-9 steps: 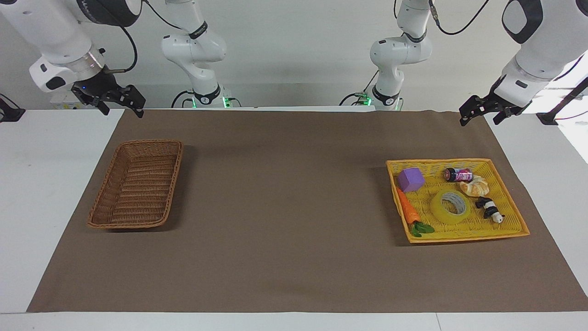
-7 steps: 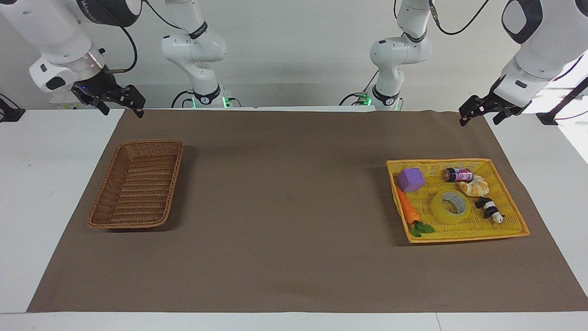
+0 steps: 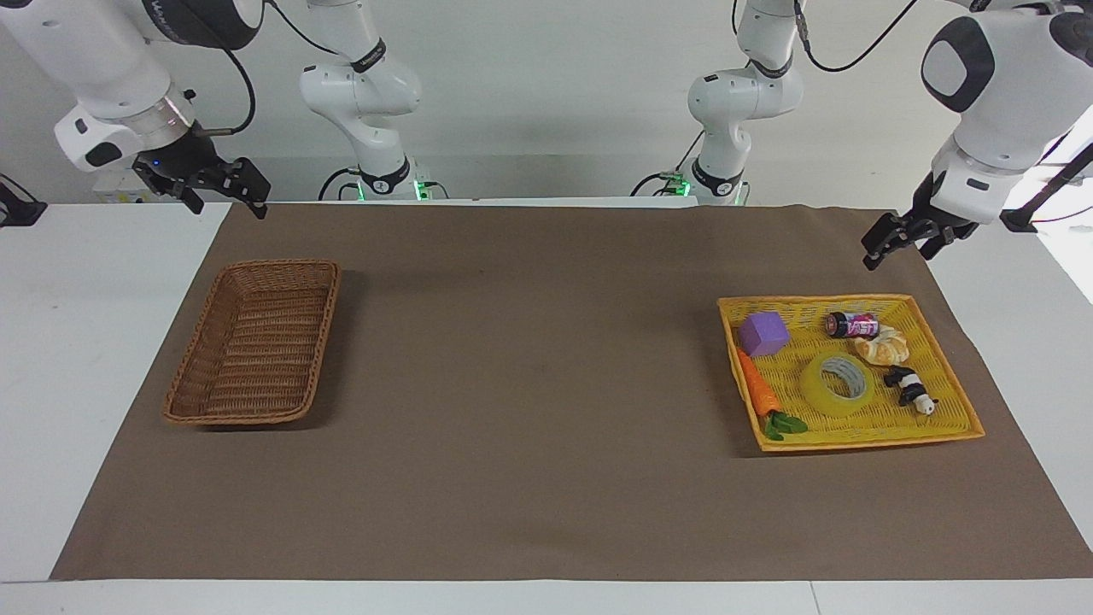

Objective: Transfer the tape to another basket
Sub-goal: 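Reach the left gripper down toward the yellow tape roll in the yellow basket, then close the left gripper on the rim of the tape roll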

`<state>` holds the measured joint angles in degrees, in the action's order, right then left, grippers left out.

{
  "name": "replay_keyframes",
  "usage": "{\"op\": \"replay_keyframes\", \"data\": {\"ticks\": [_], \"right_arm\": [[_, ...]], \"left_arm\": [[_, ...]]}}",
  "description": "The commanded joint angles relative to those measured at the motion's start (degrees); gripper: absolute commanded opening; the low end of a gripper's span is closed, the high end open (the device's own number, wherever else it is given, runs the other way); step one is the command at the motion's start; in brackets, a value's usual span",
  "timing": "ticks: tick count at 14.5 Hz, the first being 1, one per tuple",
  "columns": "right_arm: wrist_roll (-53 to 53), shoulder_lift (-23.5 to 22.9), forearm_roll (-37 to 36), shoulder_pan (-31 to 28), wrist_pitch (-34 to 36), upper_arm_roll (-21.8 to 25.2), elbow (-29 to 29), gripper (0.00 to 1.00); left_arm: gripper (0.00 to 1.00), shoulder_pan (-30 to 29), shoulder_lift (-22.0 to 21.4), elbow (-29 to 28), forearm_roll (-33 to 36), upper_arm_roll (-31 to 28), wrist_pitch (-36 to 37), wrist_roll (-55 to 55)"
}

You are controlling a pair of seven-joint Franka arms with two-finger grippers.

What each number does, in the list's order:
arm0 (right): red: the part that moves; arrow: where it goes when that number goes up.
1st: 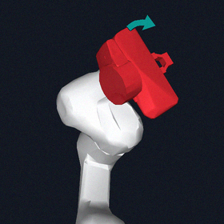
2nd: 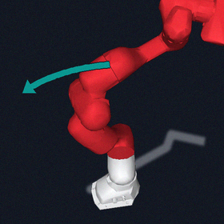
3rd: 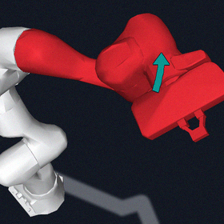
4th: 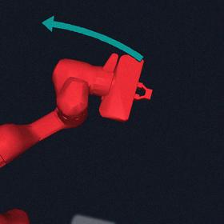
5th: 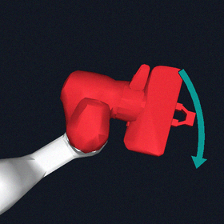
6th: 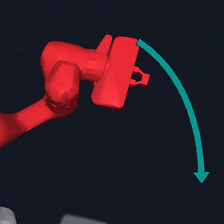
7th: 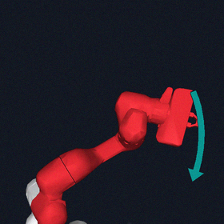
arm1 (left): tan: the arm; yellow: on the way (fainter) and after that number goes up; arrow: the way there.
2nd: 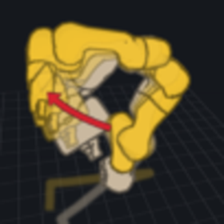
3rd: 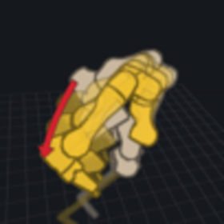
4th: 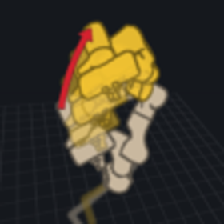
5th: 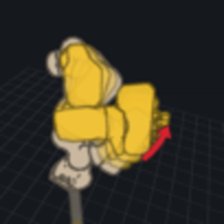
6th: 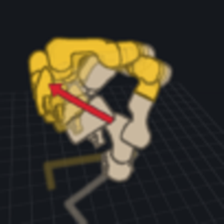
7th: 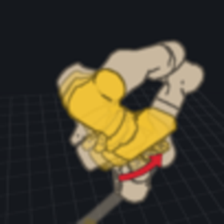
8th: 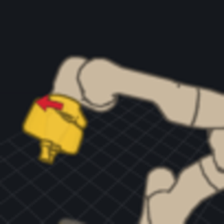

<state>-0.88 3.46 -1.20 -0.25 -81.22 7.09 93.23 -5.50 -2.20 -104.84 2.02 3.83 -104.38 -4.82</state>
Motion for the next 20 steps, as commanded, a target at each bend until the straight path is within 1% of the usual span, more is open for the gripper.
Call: {"op": "replay_keyframes", "data": {"ticks": [1,3,4,5,6,8,10,11,12,15,16,20], "right_arm": [[-0.9,1.5,0.1,-0.4,-1.0,-0.2,1.9,0.99],[-0.9,1.5,0.1,-0.4,-1.0,-0.2,1.9,0.99],[-0.9,1.5,0.1,-0.4,-1.0,-0.2,1.9,0.99],[-0.9,1.5,0.1,-0.4,-1.0,-0.2,1.9,0.99],[-0.9,1.5,0.1,-0.4,-1.0,-0.2,1.9,0.99],[-0.9,1.5,0.1,-0.4,-1.0,-0.2,1.9,0.99],[-0.9,1.5,0.1,-0.4,-1.0,-0.2,1.9,0.99],[-0.9,1.5,0.1,-0.4,-1.0,-0.2,1.9,0.99],[-0.9,1.5,0.1,-0.4,-1.0,-0.2,1.9,0.99],[-0.9,1.5,0.1,-0.4,-1.0,-0.2,1.9,0.99],[-0.9,1.5,0.1,-0.4,-1.0,-0.2,1.9,0.99],[-0.9,1.5,0.1,-0.3,-1.0,-0.2,1.9,0.99]], "left_arm": [[1.00,-0.9,0.5,-10.6,-1.0,0.0,-14.9,-1.8],[1.00,-0.9,2.8,-14.8,-1.0,0.0,-24.3,-2.0],[1.00,-0.9,4.6,-15.7,-1.0,0.0,-28.0,-2.5],[1.00,-1.6,7.4,-14.4,-1.0,0.0,-28.9,-3.6],[1.00,-1.6,10.2,-12.5,-1.0,0.0,-28.7,-3.7],[1.00,-1.4,14.0,-10.0,-1.0,0.0,-29.0,-3.7],[0.99,-1.4,16.5,-7.9,-1.0,0.0,-29.4,-3.6],[0.97,-1.4,17.7,-6.5,-1.0,0.0,-29.4,-3.6],[0.91,-1.5,18.7,-5.2,-1.0,0.0,-29.0,-3.6],[0.74,-1.6,19.8,-4.8,-1.0,0.0,-29.0,-3.6],[0.71,-1.7,20.3,-4.8,-1.0,0.0,-28.9,-3.6],[0.68,-2.2,20.5,-5.7,-1.0,0.0,-27.4,-3.4]]}}
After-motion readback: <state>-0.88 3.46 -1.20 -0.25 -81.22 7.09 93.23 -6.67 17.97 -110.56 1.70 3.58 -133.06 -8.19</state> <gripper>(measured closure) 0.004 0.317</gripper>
